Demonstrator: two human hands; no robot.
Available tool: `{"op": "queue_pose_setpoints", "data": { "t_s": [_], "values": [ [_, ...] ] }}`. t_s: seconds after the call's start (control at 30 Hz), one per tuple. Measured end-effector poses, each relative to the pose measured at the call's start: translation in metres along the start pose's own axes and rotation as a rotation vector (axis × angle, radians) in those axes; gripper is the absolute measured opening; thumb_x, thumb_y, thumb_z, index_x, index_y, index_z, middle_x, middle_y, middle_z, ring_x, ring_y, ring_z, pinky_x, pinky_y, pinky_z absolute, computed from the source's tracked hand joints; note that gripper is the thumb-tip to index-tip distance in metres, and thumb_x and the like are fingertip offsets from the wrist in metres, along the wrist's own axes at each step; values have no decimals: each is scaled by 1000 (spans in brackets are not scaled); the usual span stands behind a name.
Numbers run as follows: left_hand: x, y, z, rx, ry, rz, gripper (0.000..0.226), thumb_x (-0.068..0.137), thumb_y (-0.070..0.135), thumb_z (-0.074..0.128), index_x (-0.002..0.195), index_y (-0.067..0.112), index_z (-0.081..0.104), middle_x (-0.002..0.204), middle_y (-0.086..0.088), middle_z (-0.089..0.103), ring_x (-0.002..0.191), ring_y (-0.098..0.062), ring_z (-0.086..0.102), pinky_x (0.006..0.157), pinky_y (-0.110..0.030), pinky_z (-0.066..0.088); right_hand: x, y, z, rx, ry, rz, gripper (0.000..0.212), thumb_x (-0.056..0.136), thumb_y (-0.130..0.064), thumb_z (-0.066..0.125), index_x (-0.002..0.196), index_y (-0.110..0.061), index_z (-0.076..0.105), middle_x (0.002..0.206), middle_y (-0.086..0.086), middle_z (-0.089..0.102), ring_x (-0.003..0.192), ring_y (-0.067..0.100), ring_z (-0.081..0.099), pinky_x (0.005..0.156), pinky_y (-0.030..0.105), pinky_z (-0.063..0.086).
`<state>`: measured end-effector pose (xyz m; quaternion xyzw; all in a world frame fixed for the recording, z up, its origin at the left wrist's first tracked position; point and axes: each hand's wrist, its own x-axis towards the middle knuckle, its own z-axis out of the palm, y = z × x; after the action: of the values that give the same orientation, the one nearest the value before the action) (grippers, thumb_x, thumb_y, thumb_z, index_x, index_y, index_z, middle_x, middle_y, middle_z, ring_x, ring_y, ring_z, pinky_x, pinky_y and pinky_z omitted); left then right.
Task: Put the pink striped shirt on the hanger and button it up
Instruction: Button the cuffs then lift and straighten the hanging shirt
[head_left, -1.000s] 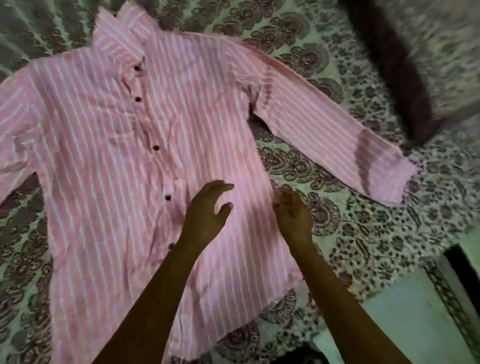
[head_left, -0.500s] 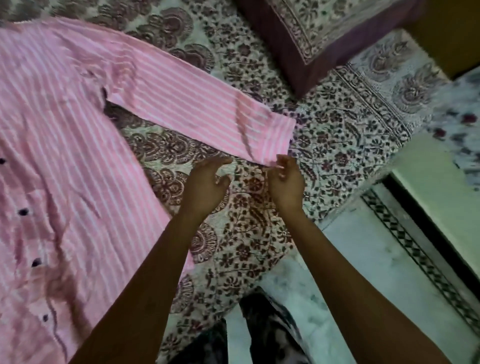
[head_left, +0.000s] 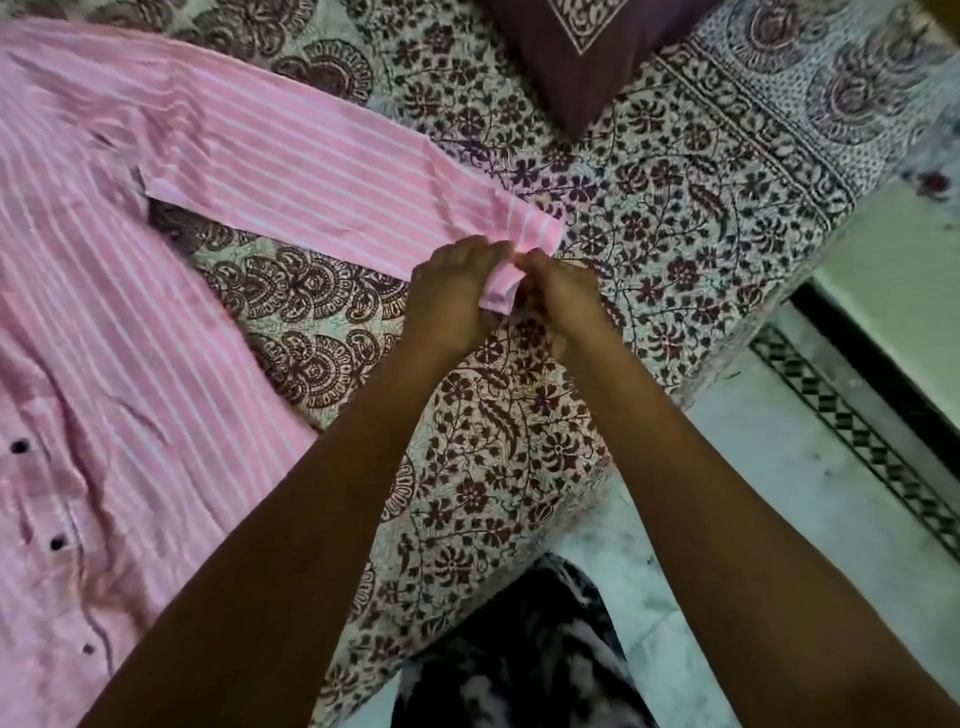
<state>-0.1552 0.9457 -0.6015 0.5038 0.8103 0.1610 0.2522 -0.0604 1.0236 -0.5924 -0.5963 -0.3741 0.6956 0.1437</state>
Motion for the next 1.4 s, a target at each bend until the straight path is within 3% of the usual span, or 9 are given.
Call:
{"op": "queue_pose_setpoints", "data": {
  "t_s": [0.2,0.3,0.47,0.63,0.73,0.83,1.03,1.2,1.4],
  "values": [
    [8,15,-43,-348,-33,-30,27,84,13,60,110,13,66,98,-9,70,78,-21,60,68,-27,45,-29,0,-18,-121,108,-372,4,89,-15,52,87,-13,55,91,4,57,81,12,52,72,26,47],
    [18,18,-80,-471,-254,-43,26,86,10,60,112,10,62,98,-9,64,77,-14,57,68,-24,45,-38,2,-24,-418,22,-671,56,76,-13,56,129,-15,38,132,1,41,120,16,43,101,47,39],
    [41,27,-107,-329,-470,-56,24,83,4,62,106,2,63,87,-6,63,70,-10,56,57,-16,46,-41,-13,-9,-435,-131,-291,41,84,-11,64,123,-10,53,96,-7,60,79,3,58,80,41,55],
    [43,7,-78,-330,109,-8,31,73,7,69,103,11,62,102,-4,64,91,-15,60,84,-31,51,-31,-11,-15,-156,-112,-118,10,84,-13,63,89,-21,62,90,-4,68,74,8,64,63,24,48],
    [31,7,-66,-397,320,17,21,78,8,64,98,14,63,99,3,63,82,-5,56,78,-24,50,-27,-7,-15,-67,-107,-81,20,86,-13,60,106,-16,59,100,0,67,82,9,62,71,25,48],
    [17,14,-55,-465,130,-3,14,84,5,58,93,14,65,89,4,65,74,2,55,73,-19,49,-26,-2,-12,-10,-92,-75,27,89,-13,57,116,-15,56,106,2,66,85,11,62,69,26,49],
    [-4,17,-28,-624,202,-363,3,84,13,62,84,15,59,75,9,60,68,-3,54,66,-18,45,-28,6,-12,89,-85,-7,20,90,-5,51,106,-14,59,94,2,66,83,20,64,76,38,55],
    [-16,21,-17,-931,39,-516,11,89,11,57,99,16,58,95,1,60,96,-19,59,84,-36,53,-29,20,-12,63,-219,18,47,87,4,47,129,-17,41,110,7,64,94,22,64,77,37,57],
    [-25,13,-19,-830,-28,-509,38,88,1,50,120,20,58,116,0,60,100,-13,57,86,-29,48,-19,17,-10,137,-137,107,21,94,-16,49,113,-11,54,99,6,65,86,20,64,74,32,57]
  ]
}}
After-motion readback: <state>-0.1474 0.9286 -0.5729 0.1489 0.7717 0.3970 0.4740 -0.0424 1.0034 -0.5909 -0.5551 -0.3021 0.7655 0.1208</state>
